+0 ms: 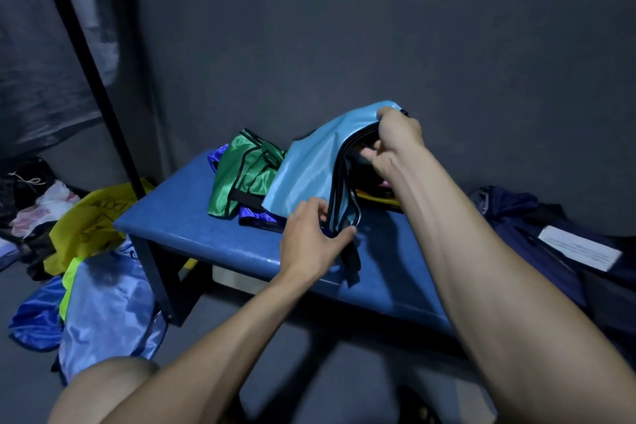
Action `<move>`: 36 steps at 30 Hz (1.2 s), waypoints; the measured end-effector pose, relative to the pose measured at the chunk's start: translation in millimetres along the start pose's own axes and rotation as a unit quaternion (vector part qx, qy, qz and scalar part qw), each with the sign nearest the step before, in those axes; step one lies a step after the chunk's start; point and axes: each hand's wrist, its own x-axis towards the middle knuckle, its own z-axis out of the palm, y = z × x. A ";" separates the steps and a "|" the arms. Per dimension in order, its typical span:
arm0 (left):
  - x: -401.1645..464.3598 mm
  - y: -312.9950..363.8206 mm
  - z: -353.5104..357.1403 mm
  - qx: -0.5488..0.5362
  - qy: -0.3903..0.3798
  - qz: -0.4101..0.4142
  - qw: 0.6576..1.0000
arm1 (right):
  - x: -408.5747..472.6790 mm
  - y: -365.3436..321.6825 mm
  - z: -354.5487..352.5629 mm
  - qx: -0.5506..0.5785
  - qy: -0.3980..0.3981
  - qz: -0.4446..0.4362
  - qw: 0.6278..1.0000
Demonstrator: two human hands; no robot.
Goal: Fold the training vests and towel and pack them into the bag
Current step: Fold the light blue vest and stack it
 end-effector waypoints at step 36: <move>58.8 2.3 -109.7 -0.154 -0.280 -0.221 0.921 | 16.0 -6.0 -85.2 -0.309 0.070 -0.145 0.937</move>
